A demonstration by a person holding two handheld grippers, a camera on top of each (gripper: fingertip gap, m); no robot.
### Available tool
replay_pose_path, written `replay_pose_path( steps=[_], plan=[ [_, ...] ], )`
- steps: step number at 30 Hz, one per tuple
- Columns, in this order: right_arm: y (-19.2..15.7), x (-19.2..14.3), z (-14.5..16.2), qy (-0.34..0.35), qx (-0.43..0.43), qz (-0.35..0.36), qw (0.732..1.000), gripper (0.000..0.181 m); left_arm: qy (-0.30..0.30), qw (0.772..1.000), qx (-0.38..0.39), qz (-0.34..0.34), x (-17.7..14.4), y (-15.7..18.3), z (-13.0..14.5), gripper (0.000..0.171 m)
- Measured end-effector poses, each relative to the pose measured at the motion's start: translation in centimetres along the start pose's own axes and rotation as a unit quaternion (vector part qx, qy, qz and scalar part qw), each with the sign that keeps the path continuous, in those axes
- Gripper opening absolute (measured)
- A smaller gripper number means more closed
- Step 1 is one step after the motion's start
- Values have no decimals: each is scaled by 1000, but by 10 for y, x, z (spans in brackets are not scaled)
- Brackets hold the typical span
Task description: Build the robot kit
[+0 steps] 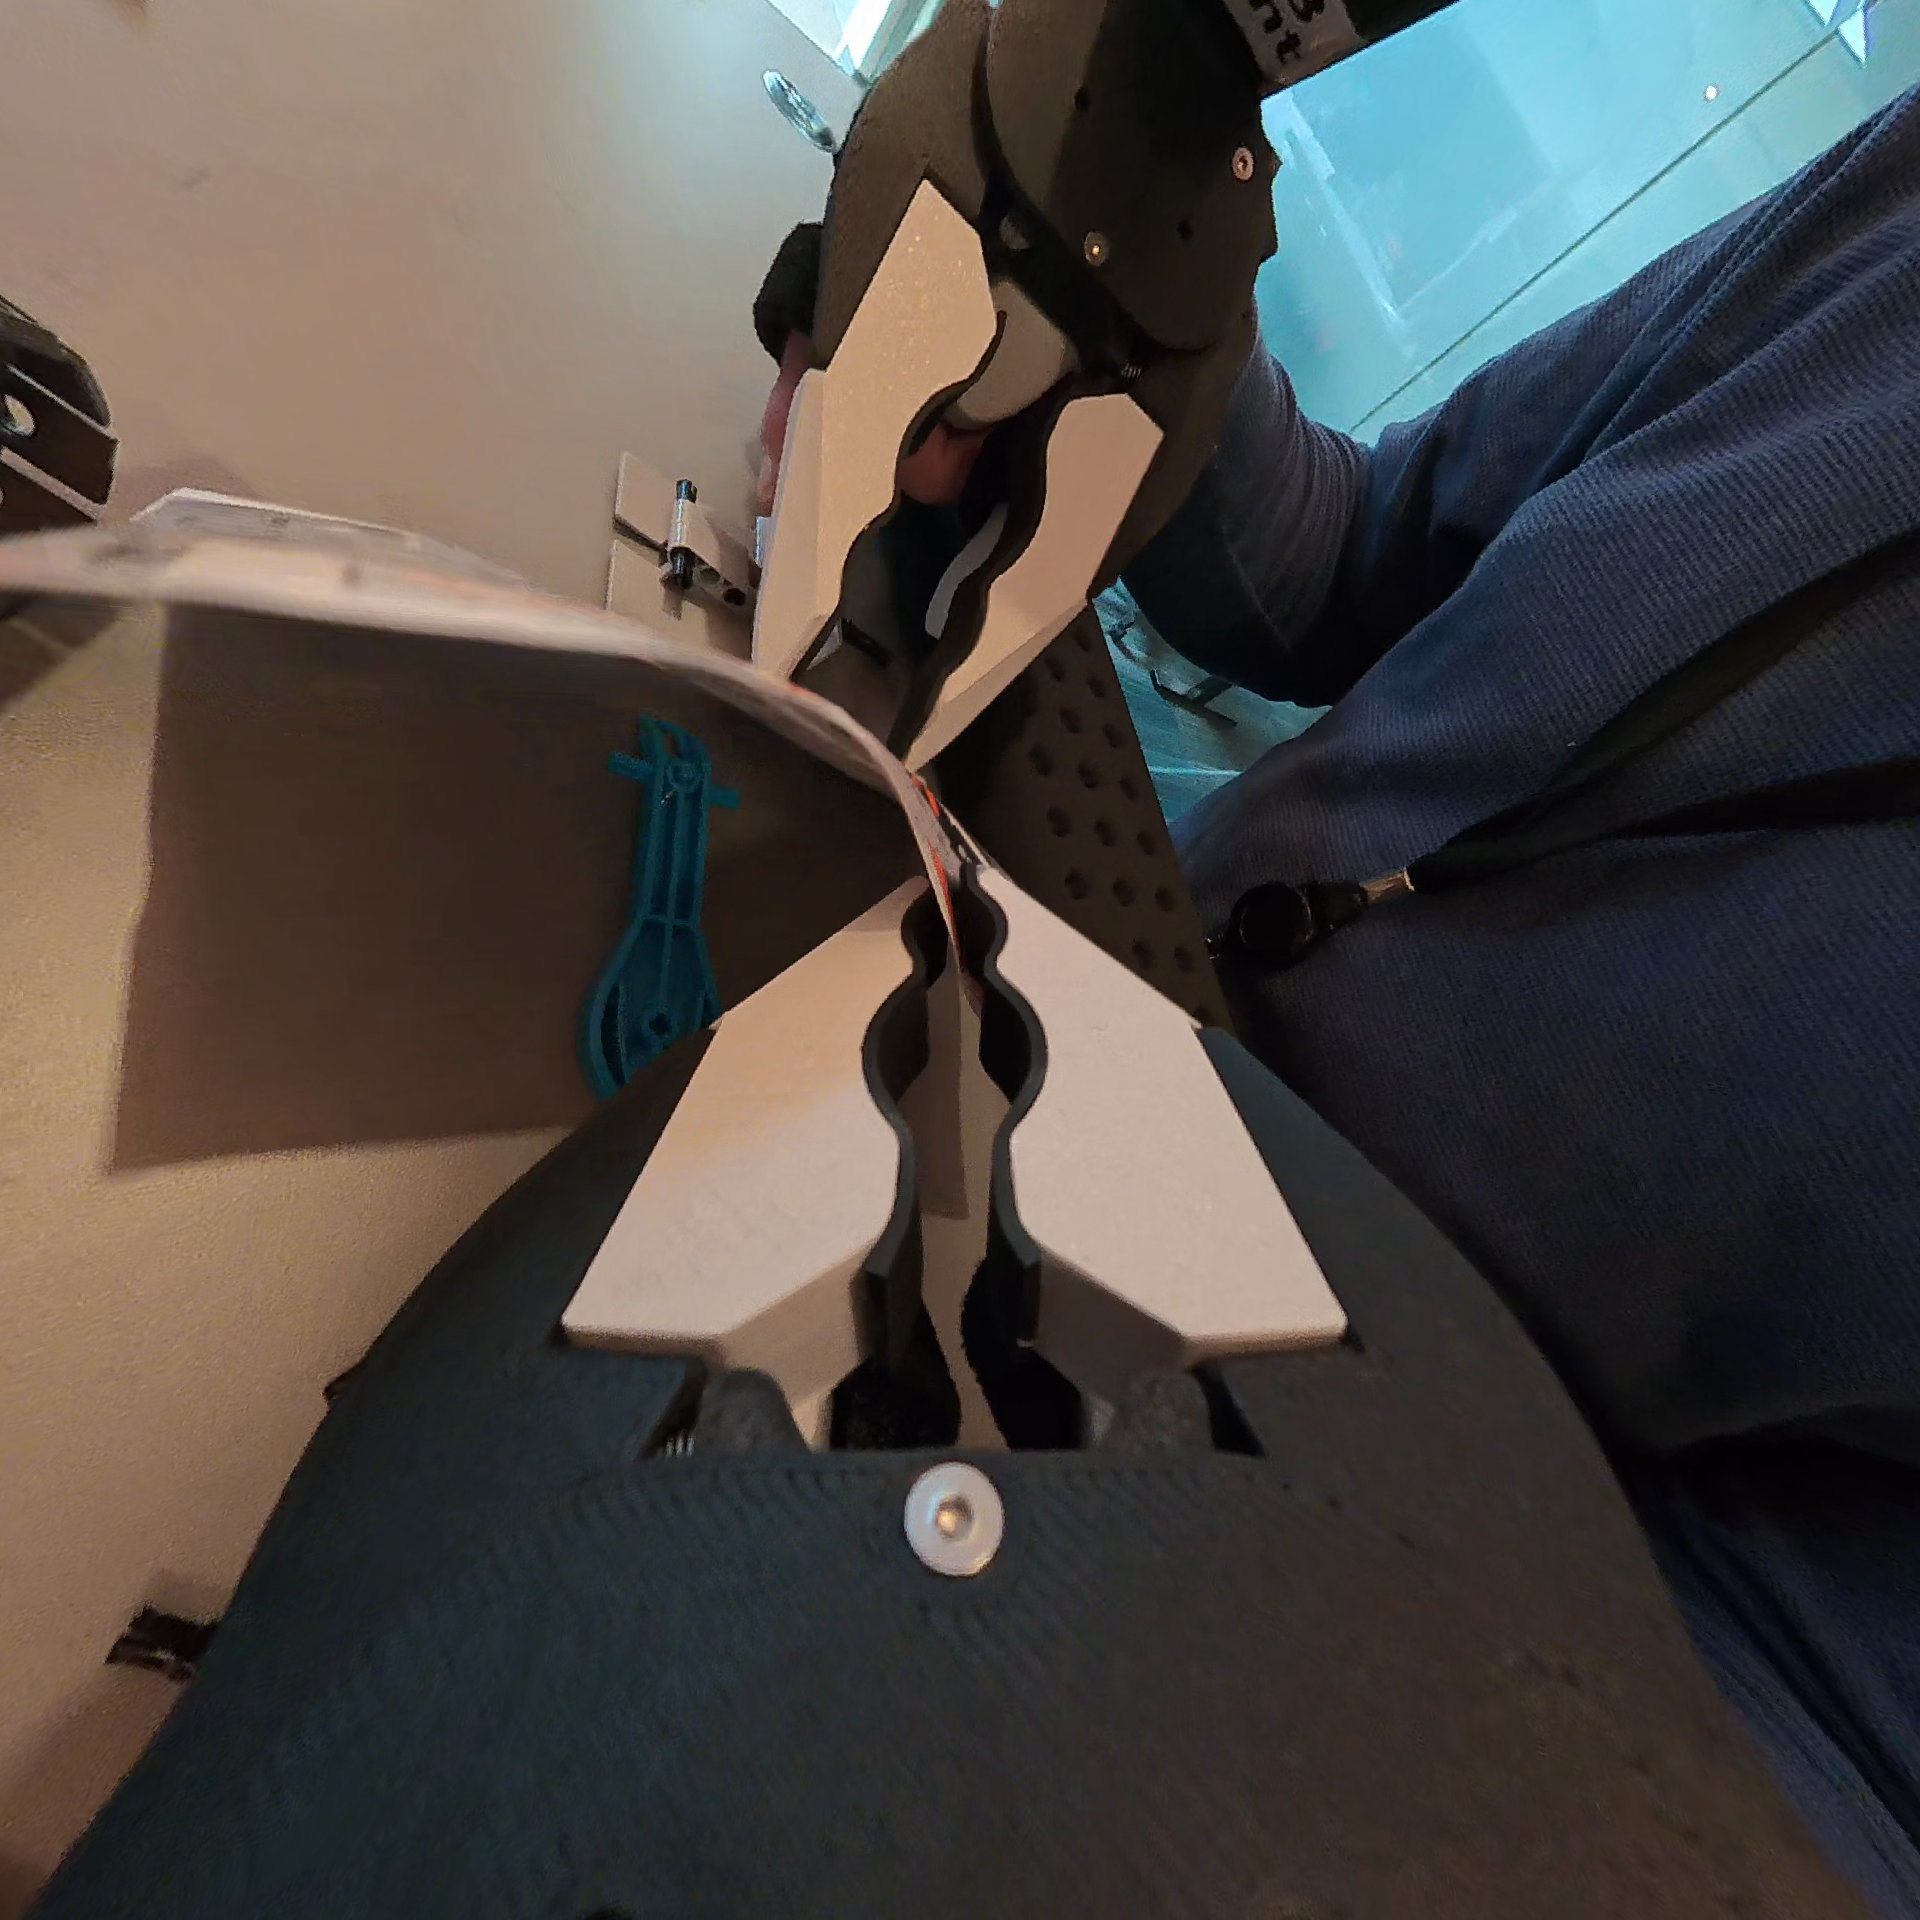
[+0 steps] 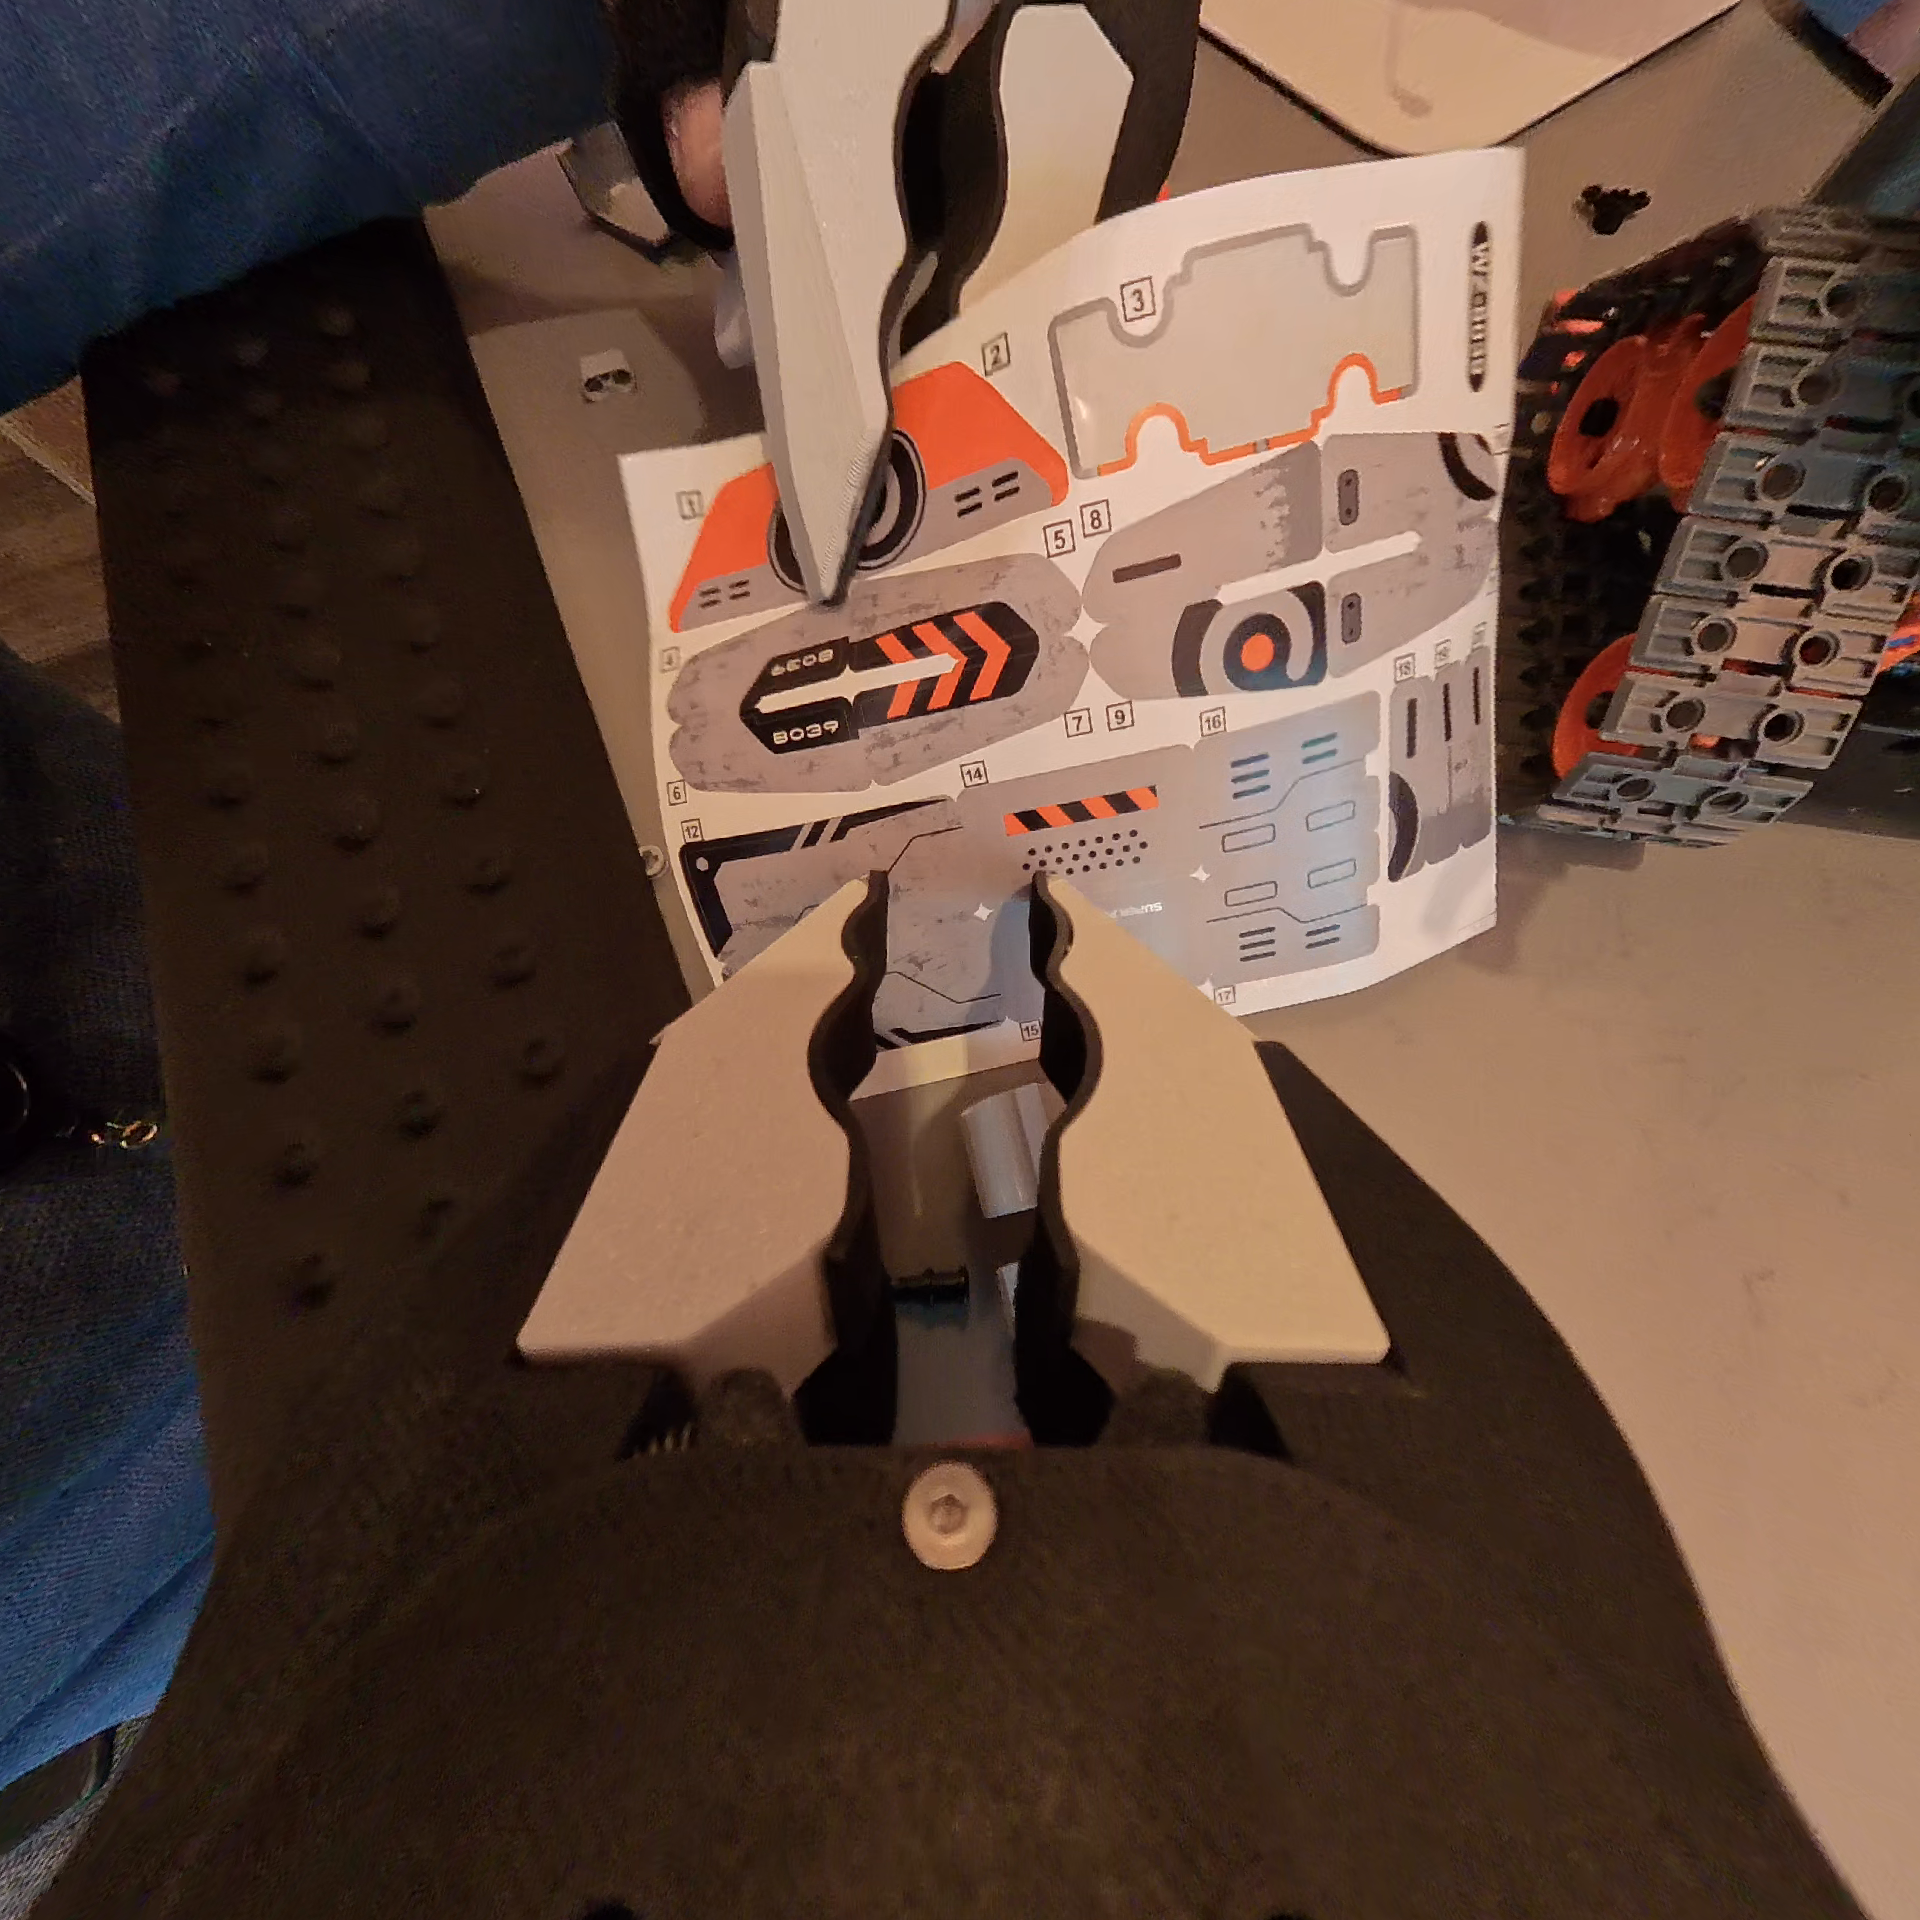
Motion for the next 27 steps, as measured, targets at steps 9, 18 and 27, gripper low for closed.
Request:
replay_pose_path(
  steps=[9, 18, 27],
  plan=[
    [-11, -2, -17, 80, -34, 28, 996, 30, 38, 999, -17, 11, -2, -3, -5, 0],
    [-14, -4, -23, 123, -49, 68, 989, 21, 83, 996, -26, 36, 1, -4, -13, 0],
    [-13, -5, -27, 156, -33, 76, 984, 13, 121, 990, -40, 66, 6, -3, -17, 8]
  ],
)
Point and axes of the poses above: each gripper's, where its closed fingertips meet, x out along the fingers, z out of its underside, y = z × x across the jaws, the point moved 9 cm from there along -x, back along the fingers, and after that the axes turned 13 degrees about y, right-handed, at the moved point
